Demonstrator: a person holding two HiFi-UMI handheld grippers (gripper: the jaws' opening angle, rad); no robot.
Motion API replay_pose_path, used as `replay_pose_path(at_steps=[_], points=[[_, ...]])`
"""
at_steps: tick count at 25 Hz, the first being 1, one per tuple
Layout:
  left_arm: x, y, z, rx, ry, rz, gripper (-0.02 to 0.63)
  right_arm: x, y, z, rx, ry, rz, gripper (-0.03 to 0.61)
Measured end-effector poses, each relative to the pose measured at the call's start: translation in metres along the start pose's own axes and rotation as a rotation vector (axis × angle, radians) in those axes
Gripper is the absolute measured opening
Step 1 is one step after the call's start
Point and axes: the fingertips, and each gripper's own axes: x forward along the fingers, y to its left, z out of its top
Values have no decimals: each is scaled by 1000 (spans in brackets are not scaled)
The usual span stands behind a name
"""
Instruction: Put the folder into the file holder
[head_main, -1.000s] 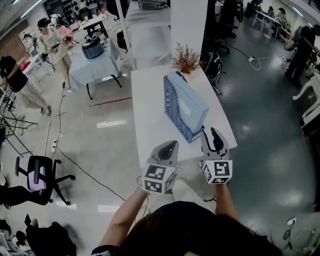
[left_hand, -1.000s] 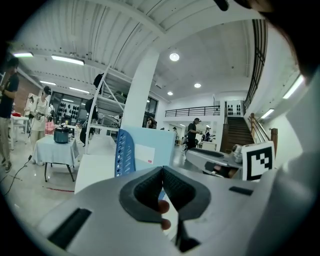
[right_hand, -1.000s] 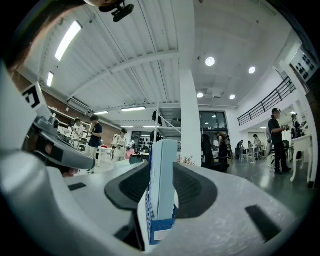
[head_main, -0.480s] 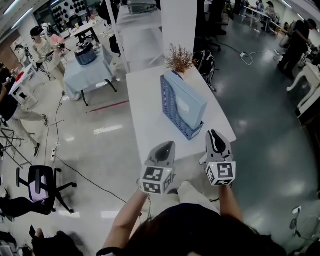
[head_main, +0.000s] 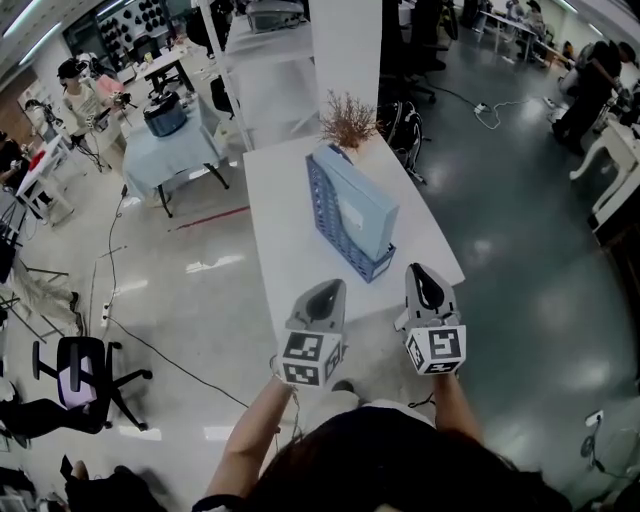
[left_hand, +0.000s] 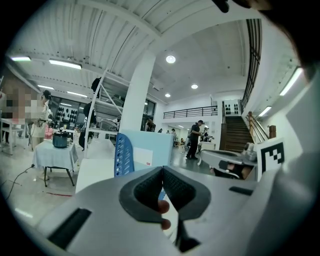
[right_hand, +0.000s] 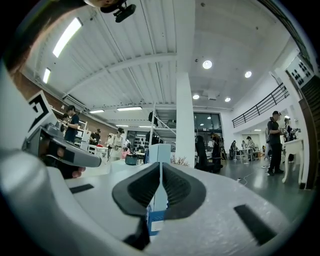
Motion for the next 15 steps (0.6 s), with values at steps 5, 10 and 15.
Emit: replay_pose_path(at_steps=[5,10,15], points=[[5,-17,1,4,-2,16,5,-12,-10,-1,3,2,19,3],[4,-34,1,7,-4,31,5,-26,-21,0,8,-3,30,2],[0,-46,3,13,-12,47,5,-38,-28,3,8,-11,40,2]])
